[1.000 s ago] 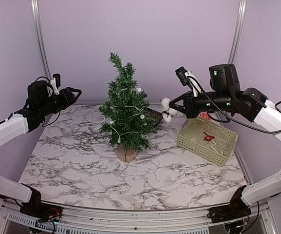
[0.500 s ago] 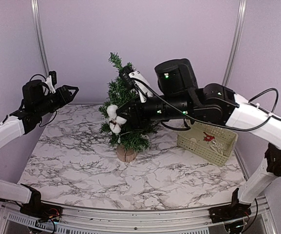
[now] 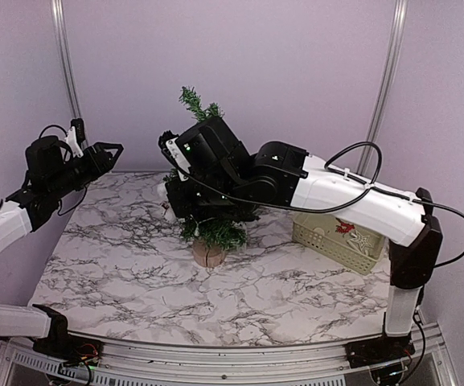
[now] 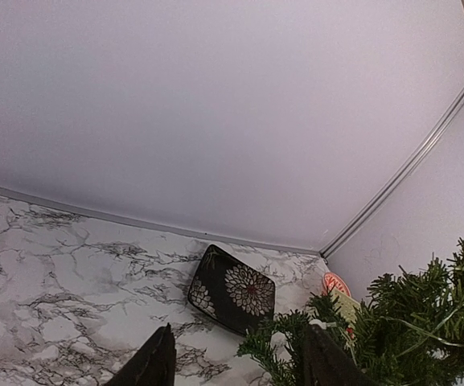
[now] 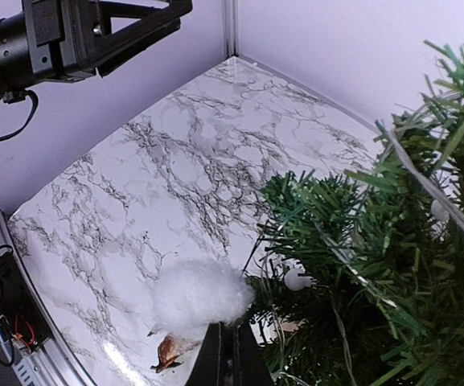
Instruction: Decorate the small christmas tree
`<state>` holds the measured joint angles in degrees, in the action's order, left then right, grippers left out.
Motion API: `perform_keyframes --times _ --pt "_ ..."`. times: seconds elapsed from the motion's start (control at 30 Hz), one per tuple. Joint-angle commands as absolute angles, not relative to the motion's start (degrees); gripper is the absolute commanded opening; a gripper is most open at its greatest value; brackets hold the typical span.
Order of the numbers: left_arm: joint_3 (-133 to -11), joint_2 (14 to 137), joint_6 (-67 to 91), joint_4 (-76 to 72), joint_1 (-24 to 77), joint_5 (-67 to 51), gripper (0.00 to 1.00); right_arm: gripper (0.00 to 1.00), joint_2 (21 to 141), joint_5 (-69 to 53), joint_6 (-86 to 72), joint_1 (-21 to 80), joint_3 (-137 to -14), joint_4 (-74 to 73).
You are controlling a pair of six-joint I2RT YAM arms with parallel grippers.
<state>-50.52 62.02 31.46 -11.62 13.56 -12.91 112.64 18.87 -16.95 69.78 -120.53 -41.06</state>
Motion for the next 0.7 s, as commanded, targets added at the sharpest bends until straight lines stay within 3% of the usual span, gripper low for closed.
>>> perform_keyframes --times 0.0,0.37,0.67 --pt "-50.3 60.9 31.4 -11.6 13.7 -12.4 0.54 0.0 112.7 23.5 -18.3 69.4 -123.4 -47.0" --pt "-50.5 61.6 30.9 -11.6 13.9 -12.4 0.55 0.06 108.6 22.5 -17.7 67.6 -114.3 -46.6" --pt "-50.7 62.0 30.9 -11.5 14.2 -12.4 0.55 0.21 112.0 26.5 -17.3 67.6 -119.2 -50.7"
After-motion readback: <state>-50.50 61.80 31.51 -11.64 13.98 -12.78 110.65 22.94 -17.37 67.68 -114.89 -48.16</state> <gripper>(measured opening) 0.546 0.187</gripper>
